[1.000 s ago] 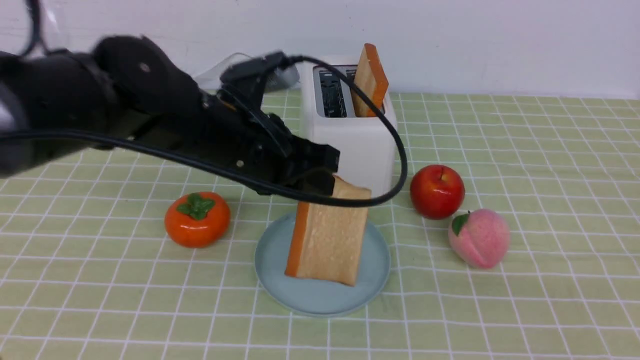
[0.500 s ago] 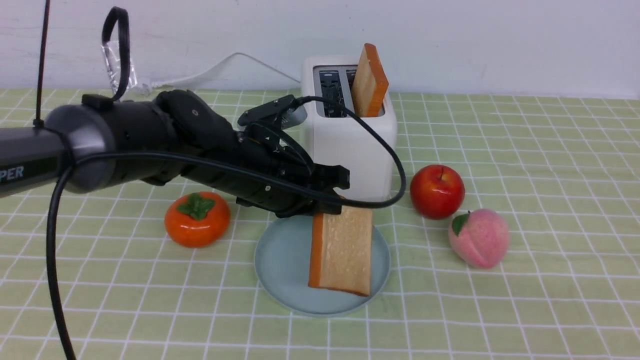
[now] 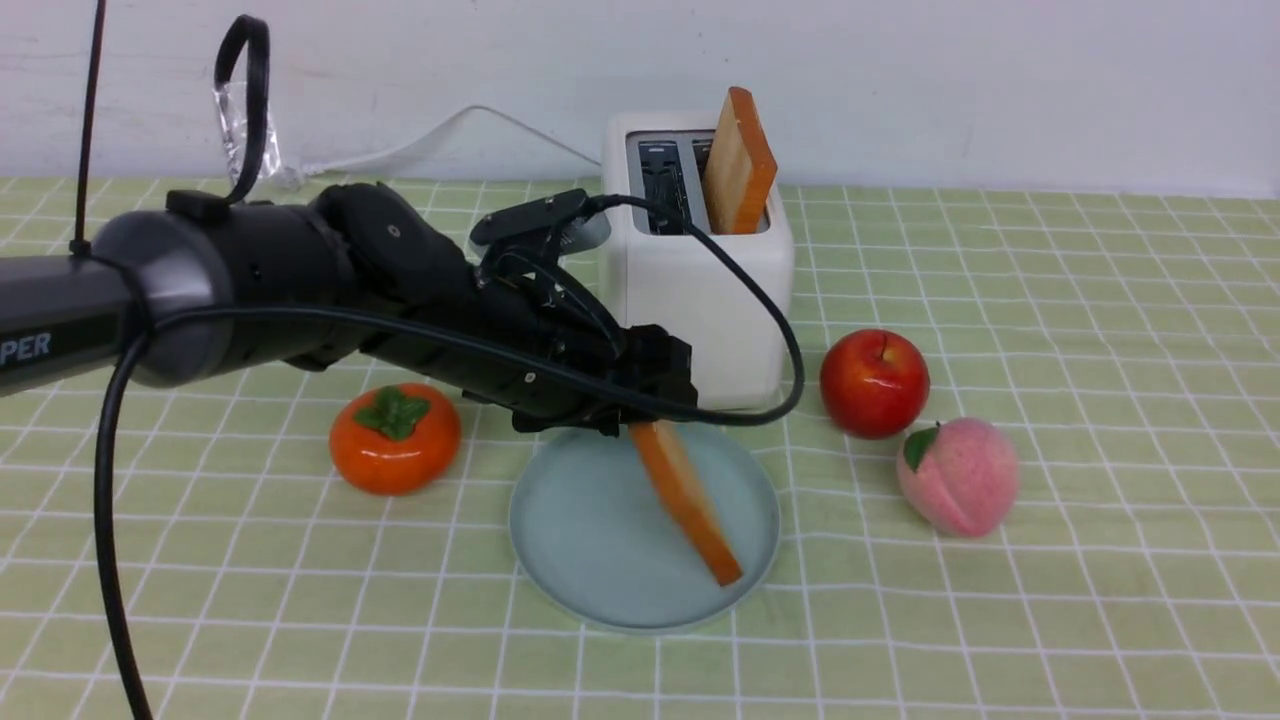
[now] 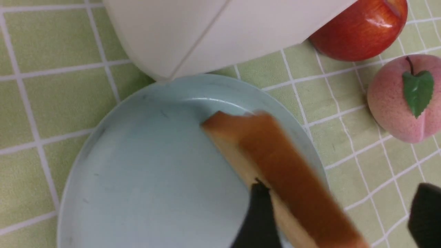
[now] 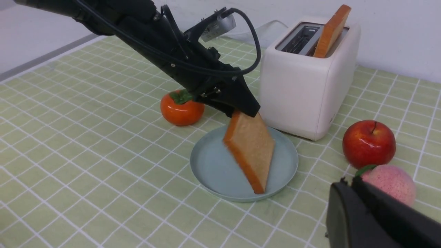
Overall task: Take toasted bread from bread machine on green coffee tablecloth place on plate.
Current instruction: 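Place the slice of bread on the plate with the left gripper, then grasp the toast slice in the toaster and pull it up out of the slot with the right gripper, then place the held slice of bread on top of the slice on the plate with the right gripper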
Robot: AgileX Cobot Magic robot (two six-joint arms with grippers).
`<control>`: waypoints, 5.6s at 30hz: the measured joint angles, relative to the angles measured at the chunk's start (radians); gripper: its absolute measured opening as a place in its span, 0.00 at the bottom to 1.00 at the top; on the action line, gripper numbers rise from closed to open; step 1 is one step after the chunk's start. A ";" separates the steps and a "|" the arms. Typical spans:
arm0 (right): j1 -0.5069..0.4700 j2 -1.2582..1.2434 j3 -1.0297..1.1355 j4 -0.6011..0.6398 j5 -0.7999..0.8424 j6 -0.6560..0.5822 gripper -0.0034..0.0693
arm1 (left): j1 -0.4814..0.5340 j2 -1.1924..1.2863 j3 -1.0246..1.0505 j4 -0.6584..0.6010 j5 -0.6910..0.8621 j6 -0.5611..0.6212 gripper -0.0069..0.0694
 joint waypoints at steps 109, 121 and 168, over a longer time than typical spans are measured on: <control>0.313 1.258 -0.985 0.073 -0.132 -0.016 0.21 | 0.008 -1.534 0.990 0.566 -0.296 -0.318 0.07; 0.339 1.426 -0.985 0.060 0.273 0.132 0.21 | 0.008 -1.534 0.990 0.549 -0.291 -0.318 0.07; 0.339 1.115 -0.882 -0.605 0.416 0.584 0.23 | 0.008 -1.541 0.990 0.514 -0.313 -0.317 0.11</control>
